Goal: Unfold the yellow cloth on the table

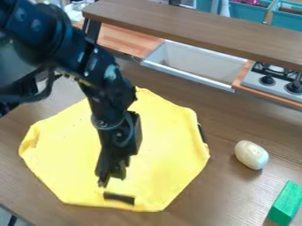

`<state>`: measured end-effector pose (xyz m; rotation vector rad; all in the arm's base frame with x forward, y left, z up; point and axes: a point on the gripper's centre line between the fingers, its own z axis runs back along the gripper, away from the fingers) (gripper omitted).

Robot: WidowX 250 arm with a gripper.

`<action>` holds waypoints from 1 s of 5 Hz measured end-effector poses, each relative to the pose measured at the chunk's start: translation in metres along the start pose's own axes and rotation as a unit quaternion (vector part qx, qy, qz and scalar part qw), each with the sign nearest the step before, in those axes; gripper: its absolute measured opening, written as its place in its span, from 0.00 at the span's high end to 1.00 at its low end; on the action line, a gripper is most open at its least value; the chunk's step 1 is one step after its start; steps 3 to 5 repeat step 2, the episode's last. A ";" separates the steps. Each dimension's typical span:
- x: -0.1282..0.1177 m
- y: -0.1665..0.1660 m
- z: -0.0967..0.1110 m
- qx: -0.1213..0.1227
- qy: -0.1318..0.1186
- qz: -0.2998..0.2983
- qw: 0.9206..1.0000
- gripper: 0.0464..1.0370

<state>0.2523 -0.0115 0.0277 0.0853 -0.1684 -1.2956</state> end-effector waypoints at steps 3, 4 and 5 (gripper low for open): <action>-0.010 0.018 0.007 -0.053 -0.013 0.002 0.999 0.05; -0.010 0.018 0.007 -0.053 -0.013 0.002 0.999 0.05; -0.010 0.018 0.007 -0.053 -0.013 0.002 0.999 0.05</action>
